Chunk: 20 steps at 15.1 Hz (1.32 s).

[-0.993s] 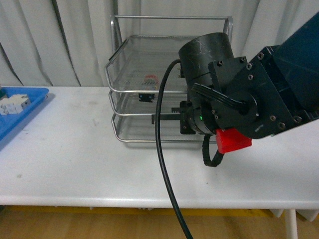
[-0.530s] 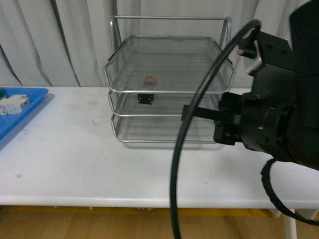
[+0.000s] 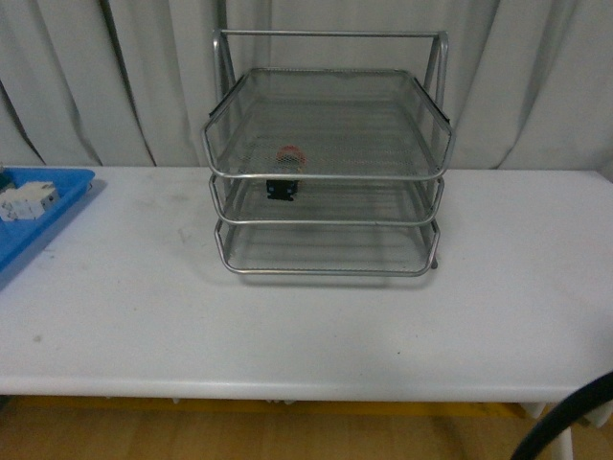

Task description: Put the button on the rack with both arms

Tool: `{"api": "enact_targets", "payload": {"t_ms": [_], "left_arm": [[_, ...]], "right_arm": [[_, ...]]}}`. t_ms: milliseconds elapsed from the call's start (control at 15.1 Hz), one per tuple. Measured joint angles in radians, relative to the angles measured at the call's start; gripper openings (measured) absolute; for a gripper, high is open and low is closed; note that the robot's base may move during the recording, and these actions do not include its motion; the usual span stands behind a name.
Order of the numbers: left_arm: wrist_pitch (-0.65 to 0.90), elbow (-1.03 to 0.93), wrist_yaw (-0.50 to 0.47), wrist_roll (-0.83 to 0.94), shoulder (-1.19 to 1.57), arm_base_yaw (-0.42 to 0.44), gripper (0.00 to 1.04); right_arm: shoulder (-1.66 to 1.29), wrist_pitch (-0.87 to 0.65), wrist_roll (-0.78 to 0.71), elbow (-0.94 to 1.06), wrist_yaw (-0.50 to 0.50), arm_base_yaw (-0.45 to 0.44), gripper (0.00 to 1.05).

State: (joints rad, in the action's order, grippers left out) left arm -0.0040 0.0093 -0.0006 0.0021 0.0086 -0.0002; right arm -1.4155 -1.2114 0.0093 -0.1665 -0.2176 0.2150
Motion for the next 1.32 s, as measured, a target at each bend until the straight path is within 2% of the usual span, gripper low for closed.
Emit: {"api": "enact_targets", "payload": {"t_ms": [132, 530, 596, 662, 1325], "left_arm": [[0.000, 0.000, 0.000, 0.000, 0.000, 0.000, 0.98], [0.000, 0.000, 0.000, 0.000, 0.000, 0.000, 0.98], [0.000, 0.000, 0.000, 0.000, 0.000, 0.000, 0.98], [0.000, 0.000, 0.000, 0.000, 0.000, 0.000, 0.98], [0.000, 0.000, 0.000, 0.000, 0.000, 0.000, 0.98]], "right_arm": [[0.207, 0.147, -0.003, 0.031, 0.042, -0.047, 0.02], [0.551, 0.396, -0.003, 0.130, 0.148, -0.143, 0.02], [0.608, 0.444, -0.004, 0.141, 0.207, -0.205, 0.02], [0.665, 0.492, -0.004, 0.148, 0.207, -0.222, 0.02], [1.087, 0.882, -0.004, 0.155, 0.214, -0.219, 0.02]]}}
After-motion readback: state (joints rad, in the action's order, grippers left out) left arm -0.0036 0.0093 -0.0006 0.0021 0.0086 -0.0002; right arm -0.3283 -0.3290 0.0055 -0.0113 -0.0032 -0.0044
